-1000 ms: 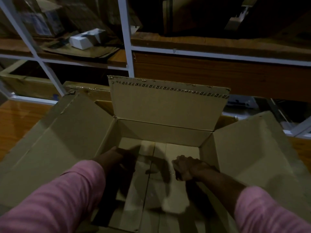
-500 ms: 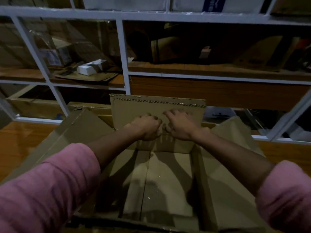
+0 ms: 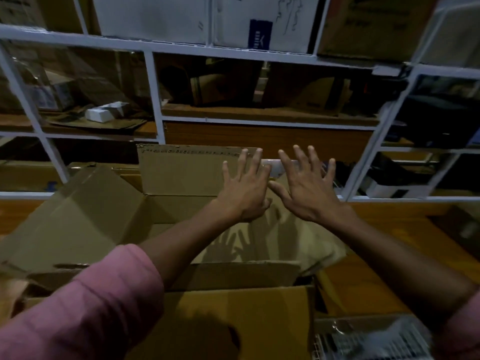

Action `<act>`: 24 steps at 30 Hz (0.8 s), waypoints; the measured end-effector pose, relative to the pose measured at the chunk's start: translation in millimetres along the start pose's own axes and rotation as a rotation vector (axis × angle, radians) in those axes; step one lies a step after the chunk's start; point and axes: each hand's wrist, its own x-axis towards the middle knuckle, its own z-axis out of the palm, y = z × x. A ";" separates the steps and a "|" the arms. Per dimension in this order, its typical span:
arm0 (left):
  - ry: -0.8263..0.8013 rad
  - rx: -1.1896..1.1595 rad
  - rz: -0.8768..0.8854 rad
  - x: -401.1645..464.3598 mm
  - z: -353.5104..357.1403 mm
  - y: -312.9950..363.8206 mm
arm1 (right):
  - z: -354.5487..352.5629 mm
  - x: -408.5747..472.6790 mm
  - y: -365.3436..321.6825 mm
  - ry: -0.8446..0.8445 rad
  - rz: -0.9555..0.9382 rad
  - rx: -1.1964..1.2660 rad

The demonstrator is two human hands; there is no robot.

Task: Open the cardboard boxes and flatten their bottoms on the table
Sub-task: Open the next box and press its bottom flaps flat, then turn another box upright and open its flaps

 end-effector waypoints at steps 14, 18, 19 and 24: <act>-0.006 -0.083 0.309 111.9 55.3 265.4 | 7.3 -120.4 250.6 0.072 0.448 0.054; -0.054 -0.078 0.392 157.8 99.3 369.5 | 16.6 -166.4 355.5 0.010 0.566 0.044; -0.057 -0.069 0.410 169.2 110.5 393.8 | 19.2 -177.5 381.2 -0.007 0.596 0.047; -0.170 -0.082 0.440 202.9 156.8 496.2 | 31.7 -226.1 487.6 -0.078 0.734 0.093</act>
